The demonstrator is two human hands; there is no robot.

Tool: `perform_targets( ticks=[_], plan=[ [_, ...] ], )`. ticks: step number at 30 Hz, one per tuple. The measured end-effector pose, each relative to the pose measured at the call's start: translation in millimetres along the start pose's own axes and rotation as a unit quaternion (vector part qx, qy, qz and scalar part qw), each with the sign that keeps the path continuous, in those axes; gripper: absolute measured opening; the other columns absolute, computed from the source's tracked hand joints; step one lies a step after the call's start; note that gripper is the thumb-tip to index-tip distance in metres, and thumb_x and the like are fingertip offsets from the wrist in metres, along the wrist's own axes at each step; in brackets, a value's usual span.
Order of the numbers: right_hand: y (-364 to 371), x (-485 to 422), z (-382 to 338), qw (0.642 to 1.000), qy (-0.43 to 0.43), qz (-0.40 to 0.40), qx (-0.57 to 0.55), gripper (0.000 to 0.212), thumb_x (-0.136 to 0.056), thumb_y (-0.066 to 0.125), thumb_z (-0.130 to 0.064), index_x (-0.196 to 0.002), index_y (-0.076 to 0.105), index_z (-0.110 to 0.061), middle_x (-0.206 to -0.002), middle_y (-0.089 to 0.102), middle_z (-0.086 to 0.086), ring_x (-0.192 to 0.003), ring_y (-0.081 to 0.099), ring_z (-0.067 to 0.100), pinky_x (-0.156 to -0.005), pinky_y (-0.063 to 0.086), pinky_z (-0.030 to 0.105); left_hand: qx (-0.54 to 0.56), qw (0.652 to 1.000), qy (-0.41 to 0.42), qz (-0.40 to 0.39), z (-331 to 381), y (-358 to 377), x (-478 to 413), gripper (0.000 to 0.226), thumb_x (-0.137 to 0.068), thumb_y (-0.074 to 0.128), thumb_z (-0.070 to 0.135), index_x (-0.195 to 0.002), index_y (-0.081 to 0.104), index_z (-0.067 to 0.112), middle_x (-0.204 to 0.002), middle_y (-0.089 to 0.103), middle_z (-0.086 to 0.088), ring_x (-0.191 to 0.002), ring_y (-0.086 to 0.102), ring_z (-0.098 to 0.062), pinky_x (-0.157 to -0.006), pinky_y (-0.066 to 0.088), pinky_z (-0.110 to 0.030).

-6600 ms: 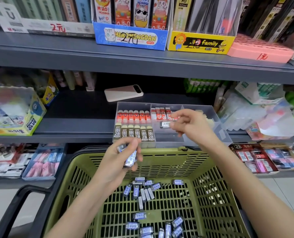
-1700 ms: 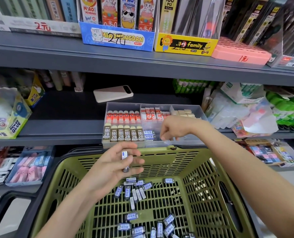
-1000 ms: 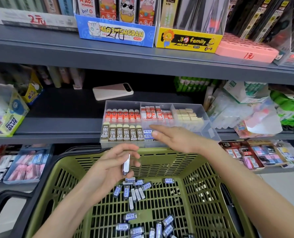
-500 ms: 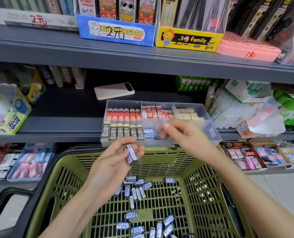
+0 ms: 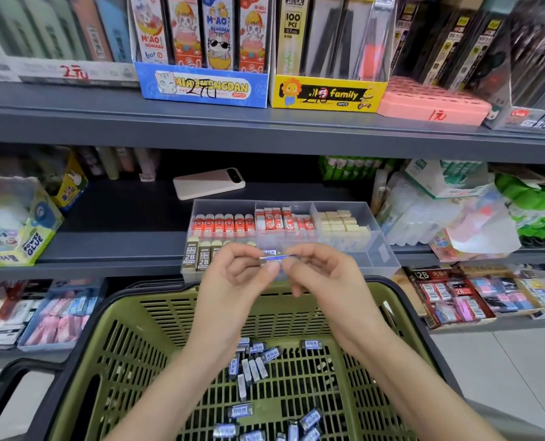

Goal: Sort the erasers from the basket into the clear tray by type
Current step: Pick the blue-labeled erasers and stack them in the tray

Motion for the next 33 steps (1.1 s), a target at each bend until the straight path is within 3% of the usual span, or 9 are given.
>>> perform_targets(
  ticks=[4, 8, 14, 17, 19, 21, 25, 28, 33],
  plan=[
    [1.5, 0.5, -17.3, 0.997, -0.056, -0.026, -0.052, 0.024, -0.075, 0.072, -0.013, -0.096, 0.070, -0.023, -0.077, 0.068, -0.001, -0.065, 0.063, 0.010, -0.069, 0.051, 0.019, -0.010, 1.000, -0.007, -0.029, 2.1, 13.8, 0.8, 0.042, -0.068, 0.071, 0.039, -0.090, 0.057, 0.005, -0.073, 0.070, -0.009, -0.069, 0.065, -0.017, -0.071, 0.054, -0.026],
    [-0.1, -8.2, -23.4, 0.997, -0.066, -0.033, 0.024, 0.022, -0.076, 0.070, -0.022, -0.096, 0.071, -0.032, -0.087, 0.068, -0.007, -0.078, 0.061, 0.005, -0.068, 0.049, 0.017, -0.038, 0.998, -0.017, -0.037, 4.4, 18.8, -3.6, 0.039, -0.069, 0.066, 0.041, -0.089, 0.060, 0.008, -0.076, 0.073, -0.005, -0.069, 0.066, -0.013, -0.074, 0.054, -0.023],
    [2.5, -21.7, -22.8, 0.995, -0.035, -0.087, -0.040, 0.026, -0.069, 0.075, -0.019, -0.095, 0.072, -0.025, -0.087, 0.068, -0.005, -0.075, 0.062, 0.008, -0.068, 0.050, 0.019, -0.097, 0.992, -0.006, -0.081, 11.1, 21.7, -11.9, 0.037, -0.071, 0.064, 0.044, -0.088, 0.066, 0.011, -0.077, 0.073, 0.001, -0.075, 0.067, -0.015, -0.080, 0.054, -0.025],
    [-7.2, -35.6, -20.2, 0.994, -0.009, -0.082, -0.066, 0.037, -0.064, 0.077, -0.018, -0.100, 0.072, -0.020, -0.086, 0.068, -0.001, -0.075, 0.062, 0.008, -0.070, 0.051, 0.018, -0.178, 0.980, 0.038, -0.086, 17.5, 15.9, -10.0, 0.036, -0.074, 0.058, 0.053, -0.084, 0.069, 0.020, -0.083, 0.072, 0.009, -0.082, 0.067, -0.006, -0.077, 0.050, -0.016],
    [-27.8, -53.5, -18.7, 0.999, 0.007, -0.038, -0.011, 0.036, -0.062, 0.077, -0.017, -0.097, 0.071, -0.015, -0.078, 0.070, -0.004, -0.068, 0.062, 0.004, -0.064, 0.049, 0.015, -0.292, 0.949, 0.099, -0.060, 24.3, 1.5, -6.3, 0.033, -0.079, 0.054, 0.057, -0.084, 0.067, 0.028, -0.083, 0.070, 0.014, -0.085, 0.063, 0.000, -0.077, 0.046, -0.011],
    [-41.4, -71.4, -14.8, 0.988, 0.026, -0.022, 0.154, 0.028, -0.066, 0.079, -0.007, -0.093, 0.072, -0.010, -0.070, 0.069, -0.007, -0.063, 0.061, 0.001, -0.062, 0.047, 0.012, -0.370, 0.915, 0.163, -0.017, 32.1, -17.5, -0.6, 0.019, -0.085, 0.053, 0.052, -0.082, 0.064, 0.036, -0.082, 0.066, 0.017, -0.090, 0.059, 0.002, -0.079, 0.042, -0.007],
    [-26.8, -97.8, 16.1, 0.895, 0.078, -0.122, 0.422, 0.018, -0.069, 0.074, 0.002, -0.083, 0.073, -0.009, -0.073, 0.070, -0.003, -0.072, 0.065, 0.010, -0.072, 0.053, 0.027, -0.422, 0.880, 0.217, 0.026, 32.1, -47.8, 8.6, 0.010, -0.085, 0.049, 0.045, -0.083, 0.058, 0.043, -0.086, 0.062, 0.024, -0.093, 0.056, 0.006, -0.085, 0.039, -0.007],
    [-8.0, -109.9, 27.5, 0.787, 0.059, -0.200, 0.580, 0.019, -0.071, 0.074, -0.008, -0.089, 0.072, -0.013, -0.078, 0.065, -0.007, -0.082, 0.064, 0.014, -0.075, 0.049, 0.026, -0.429, 0.875, 0.223, 0.038, 29.6, -61.0, 11.2, 0.015, -0.085, 0.050, 0.042, -0.082, 0.062, 0.036, -0.086, 0.062, 0.024, -0.091, 0.056, 0.004, -0.083, 0.042, -0.013],
    [7.0, -117.7, 29.8, 0.662, 0.011, -0.245, 0.709, 0.017, -0.073, 0.076, -0.018, -0.089, 0.071, -0.019, -0.086, 0.062, -0.005, -0.078, 0.055, 0.016, -0.066, 0.039, 0.024, -0.440, 0.865, 0.237, 0.039, 33.2, -64.1, 12.6, 0.025, -0.086, 0.050, 0.040, -0.079, 0.069, 0.024, -0.085, 0.063, 0.021, -0.089, 0.057, 0.001, -0.082, 0.042, -0.016]
  ],
)
Point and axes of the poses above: each hand's wrist, its own x-axis away from the middle knuckle, its own y-axis out of the palm, z = x × y, the point moved 10 cm from there along -x, towards the middle knuckle
